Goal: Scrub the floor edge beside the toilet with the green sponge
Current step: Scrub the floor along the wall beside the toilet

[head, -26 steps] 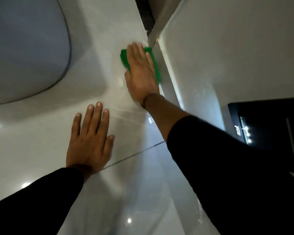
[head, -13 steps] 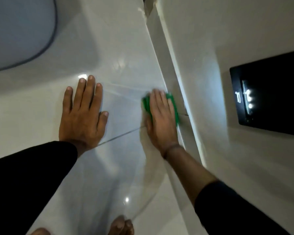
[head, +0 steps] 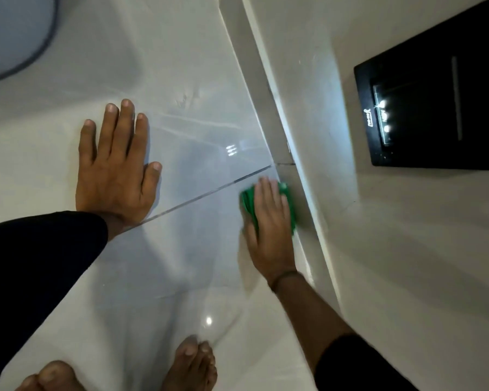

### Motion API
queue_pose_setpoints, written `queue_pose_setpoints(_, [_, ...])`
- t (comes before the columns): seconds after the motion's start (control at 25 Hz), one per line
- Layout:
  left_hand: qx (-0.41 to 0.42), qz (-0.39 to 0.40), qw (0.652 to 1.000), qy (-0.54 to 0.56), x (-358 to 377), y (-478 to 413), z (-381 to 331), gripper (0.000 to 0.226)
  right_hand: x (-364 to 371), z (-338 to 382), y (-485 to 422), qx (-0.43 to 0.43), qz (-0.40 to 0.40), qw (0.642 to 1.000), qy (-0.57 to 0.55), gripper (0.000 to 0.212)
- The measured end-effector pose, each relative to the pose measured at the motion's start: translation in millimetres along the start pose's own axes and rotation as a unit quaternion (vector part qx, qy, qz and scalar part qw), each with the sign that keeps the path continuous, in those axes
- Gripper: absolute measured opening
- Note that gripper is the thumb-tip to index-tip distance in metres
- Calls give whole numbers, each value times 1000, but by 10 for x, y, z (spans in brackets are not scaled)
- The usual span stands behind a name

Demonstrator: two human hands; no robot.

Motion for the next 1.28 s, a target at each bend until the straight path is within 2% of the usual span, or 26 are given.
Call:
queue_pose_setpoints(0.08, [-1, -5, 1000, 2, 2, -6, 2, 78, 53, -205, 299, 29, 38, 999, 19, 73])
queue_pose_setpoints(0.16, [-1, -8, 1000, 3, 1, -19, 25, 79, 14, -111, 193, 32, 35, 999, 5, 71])
queue_pose_setpoints(0.4, [0, -13, 1000, 1, 13, 1, 1, 79, -265, 984, -1267, -10, -56, 996, -65, 70])
queue_pose_setpoints(0.48, [2, -15, 1000, 1, 16, -5, 12, 78, -303, 1106, -1429, -7, -77, 996, -54, 72])
queue_pose_setpoints(0.64, [4, -22, 1000, -3, 18, 10, 21, 77, -112, 447, -578, -1, -60, 997, -49, 72])
queue_pose_setpoints(0.8, [3, -22, 1000, 5, 9, 13, 20, 77, 205, -515, 803, 127, -17, 991, -22, 67])
queue_pose_setpoints(0.92, [2, -20, 1000, 10, -12, -5, 2, 77, 284, -764, 1223, 135, 0, 991, -7, 64])
queue_pose_setpoints(1.08, [1, -11, 1000, 13, -41, -8, -14, 77, 146, -304, 573, 103, -4, 994, -38, 66])
queue_pose_setpoints(1.16, [-3, -9, 1000, 11, -54, -8, -15, 77, 8, 165, -80, 46, -23, 996, -76, 68])
queue_pose_setpoints(1.28, [-2, 1, 1000, 8, -53, -10, -20, 78, -247, 853, -1153, -21, -73, 996, -53, 71])
Point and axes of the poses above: each hand's wrist, its own y-axis away from the middle knuckle, its own x-axis out of the palm, z = x × y, the point moved 5 cm from there along -y, towards the middle knuckle, and after that the axes turned 11 degrees about x, right-handed, at the moved point
